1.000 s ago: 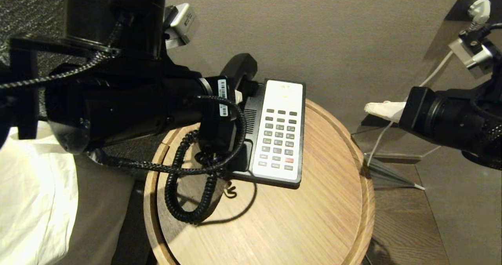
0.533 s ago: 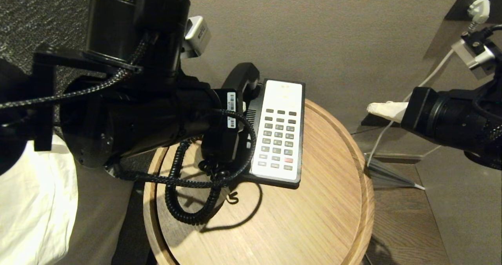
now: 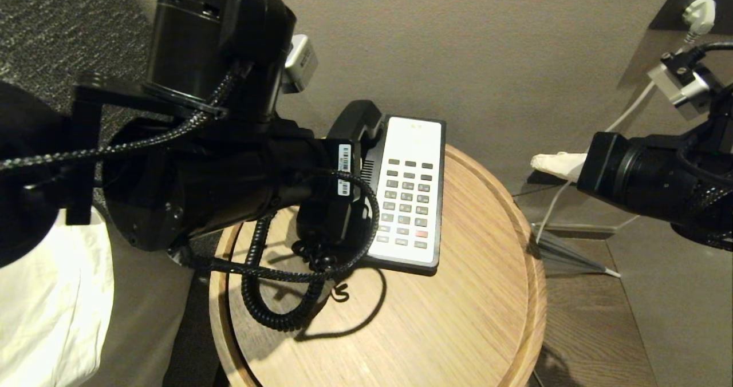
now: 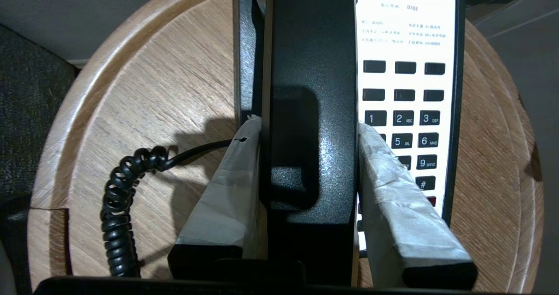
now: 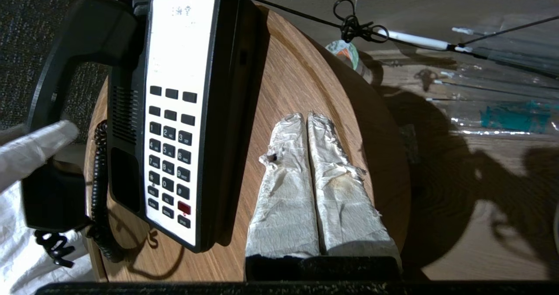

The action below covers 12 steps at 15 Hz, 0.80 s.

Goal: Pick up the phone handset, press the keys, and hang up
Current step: Put the handset back

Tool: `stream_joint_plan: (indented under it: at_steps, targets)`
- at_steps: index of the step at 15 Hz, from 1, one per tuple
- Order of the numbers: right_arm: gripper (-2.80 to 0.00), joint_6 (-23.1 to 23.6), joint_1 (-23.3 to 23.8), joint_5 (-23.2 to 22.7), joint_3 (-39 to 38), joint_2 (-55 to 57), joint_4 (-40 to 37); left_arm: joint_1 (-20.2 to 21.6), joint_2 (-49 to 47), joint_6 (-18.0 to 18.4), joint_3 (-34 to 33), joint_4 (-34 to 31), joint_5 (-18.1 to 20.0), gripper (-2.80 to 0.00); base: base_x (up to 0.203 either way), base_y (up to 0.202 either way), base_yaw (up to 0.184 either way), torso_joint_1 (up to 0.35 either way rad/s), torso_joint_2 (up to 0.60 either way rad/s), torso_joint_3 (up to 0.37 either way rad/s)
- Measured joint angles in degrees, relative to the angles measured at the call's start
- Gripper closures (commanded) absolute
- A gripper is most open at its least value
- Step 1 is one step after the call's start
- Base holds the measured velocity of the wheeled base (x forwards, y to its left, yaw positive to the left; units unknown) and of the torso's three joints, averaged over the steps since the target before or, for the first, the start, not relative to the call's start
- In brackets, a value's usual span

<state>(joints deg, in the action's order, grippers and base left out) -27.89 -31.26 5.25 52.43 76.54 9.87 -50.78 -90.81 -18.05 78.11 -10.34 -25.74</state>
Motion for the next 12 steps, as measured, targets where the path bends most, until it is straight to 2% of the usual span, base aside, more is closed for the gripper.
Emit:
stream_joint_plan:
  at_steps: [12]
  targets:
    - [0.0,0.02,-0.02,0.0,0.15,0.0,-0.01,-0.21,-2.67,0.26,0.25,-1.14,-0.82,0.0,0.0,0.0,0.0,0.0,0.0,0.0]
